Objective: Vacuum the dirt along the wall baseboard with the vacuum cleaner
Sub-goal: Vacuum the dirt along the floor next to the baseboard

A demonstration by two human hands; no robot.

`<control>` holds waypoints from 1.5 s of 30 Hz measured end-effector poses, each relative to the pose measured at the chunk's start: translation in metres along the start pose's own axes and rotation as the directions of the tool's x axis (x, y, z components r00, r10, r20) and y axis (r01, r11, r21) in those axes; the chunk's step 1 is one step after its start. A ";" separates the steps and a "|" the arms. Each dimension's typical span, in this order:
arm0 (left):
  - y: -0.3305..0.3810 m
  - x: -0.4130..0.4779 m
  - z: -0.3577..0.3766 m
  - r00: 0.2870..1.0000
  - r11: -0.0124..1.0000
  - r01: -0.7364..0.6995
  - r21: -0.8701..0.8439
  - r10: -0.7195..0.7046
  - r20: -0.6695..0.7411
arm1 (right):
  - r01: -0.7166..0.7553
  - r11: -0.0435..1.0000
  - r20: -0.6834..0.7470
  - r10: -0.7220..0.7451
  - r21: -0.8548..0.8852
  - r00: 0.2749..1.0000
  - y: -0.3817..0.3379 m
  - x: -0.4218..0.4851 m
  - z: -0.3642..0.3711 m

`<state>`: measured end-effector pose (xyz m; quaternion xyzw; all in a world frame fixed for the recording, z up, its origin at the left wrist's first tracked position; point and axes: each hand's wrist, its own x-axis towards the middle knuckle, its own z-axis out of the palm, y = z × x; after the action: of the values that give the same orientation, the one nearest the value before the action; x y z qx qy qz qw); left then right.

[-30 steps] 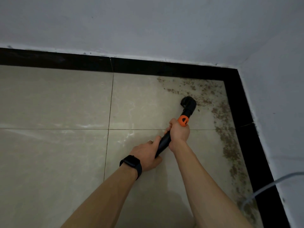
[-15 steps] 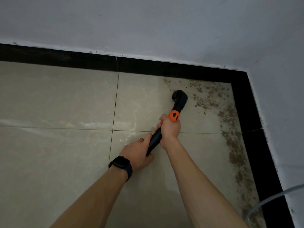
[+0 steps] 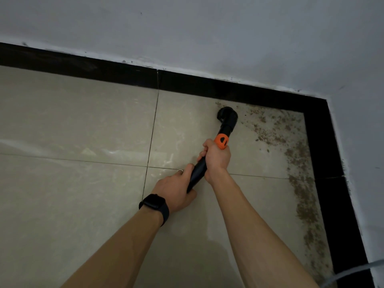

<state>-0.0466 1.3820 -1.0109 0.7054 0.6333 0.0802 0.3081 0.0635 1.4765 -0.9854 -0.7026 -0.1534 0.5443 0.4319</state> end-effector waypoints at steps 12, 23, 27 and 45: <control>-0.003 0.022 -0.004 0.998 1.000 0.008 -0.029 -0.010 -0.055 | 0.014 1.000 0.032 -0.013 -0.005 0.999 -0.014 0.016 0.016; -0.025 0.010 -0.019 0.991 0.979 0.100 -0.179 -0.113 -0.067 | 0.031 0.991 0.084 -0.021 -0.128 0.996 -0.009 0.003 0.052; -0.032 0.001 -0.028 0.980 0.933 0.185 -0.308 -0.199 -0.012 | 0.062 0.960 0.246 0.007 -0.271 0.969 -0.012 -0.003 0.061; 0.058 0.030 0.001 0.971 0.960 0.222 -0.171 -0.203 0.124 | 0.113 0.968 0.176 -0.073 -0.226 0.982 -0.035 0.043 -0.023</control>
<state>0.0085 1.4095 -0.9890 0.6050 0.6782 0.0673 0.4118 0.1079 1.5157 -0.9848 -0.6929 -0.2850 0.5581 0.3567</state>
